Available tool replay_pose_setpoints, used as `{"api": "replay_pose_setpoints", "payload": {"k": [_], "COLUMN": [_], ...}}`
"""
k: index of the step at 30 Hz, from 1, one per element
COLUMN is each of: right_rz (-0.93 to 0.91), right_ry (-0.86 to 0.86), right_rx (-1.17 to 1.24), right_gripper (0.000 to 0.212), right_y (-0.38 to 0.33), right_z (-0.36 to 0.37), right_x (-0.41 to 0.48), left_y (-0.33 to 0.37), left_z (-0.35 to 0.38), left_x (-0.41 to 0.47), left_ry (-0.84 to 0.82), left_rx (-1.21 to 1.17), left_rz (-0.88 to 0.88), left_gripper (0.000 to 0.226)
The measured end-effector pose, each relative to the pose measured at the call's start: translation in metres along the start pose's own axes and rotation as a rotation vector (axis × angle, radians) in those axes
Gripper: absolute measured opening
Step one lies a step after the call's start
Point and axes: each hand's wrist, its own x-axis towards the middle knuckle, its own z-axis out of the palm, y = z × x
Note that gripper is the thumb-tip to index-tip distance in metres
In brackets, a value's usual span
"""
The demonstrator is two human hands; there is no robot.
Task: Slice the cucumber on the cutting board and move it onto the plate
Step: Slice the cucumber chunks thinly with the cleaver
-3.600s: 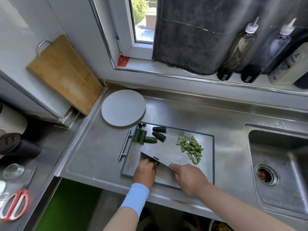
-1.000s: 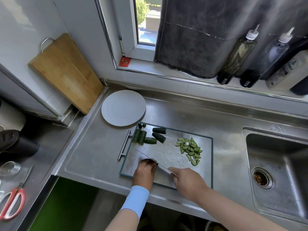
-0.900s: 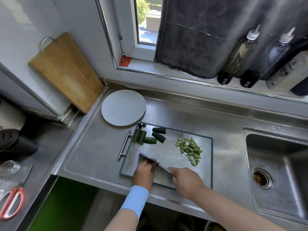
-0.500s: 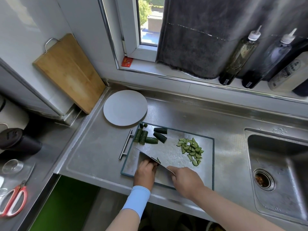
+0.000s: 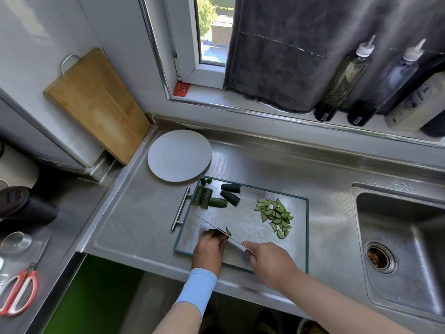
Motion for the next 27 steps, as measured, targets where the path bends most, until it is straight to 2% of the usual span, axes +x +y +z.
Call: {"api": "replay_pose_setpoints", "payload": {"k": [5, 27], "right_rz": [-0.004, -0.011], "right_ry": [-0.052, -0.012], "right_rx": [-0.002, 0.007], "right_gripper": [0.029, 0.036], "right_y": [0.001, -0.001], "right_z": [0.001, 0.0], "right_x": [0.007, -0.002], "left_y": [-0.003, 0.001], "left_z": [0.002, -0.001], "left_x": [-0.001, -0.004], "left_ry": [-0.004, 0.011], "left_rx": [-0.013, 0.014], "left_rz": [0.005, 0.009], "left_gripper": [0.019, 0.016]}}
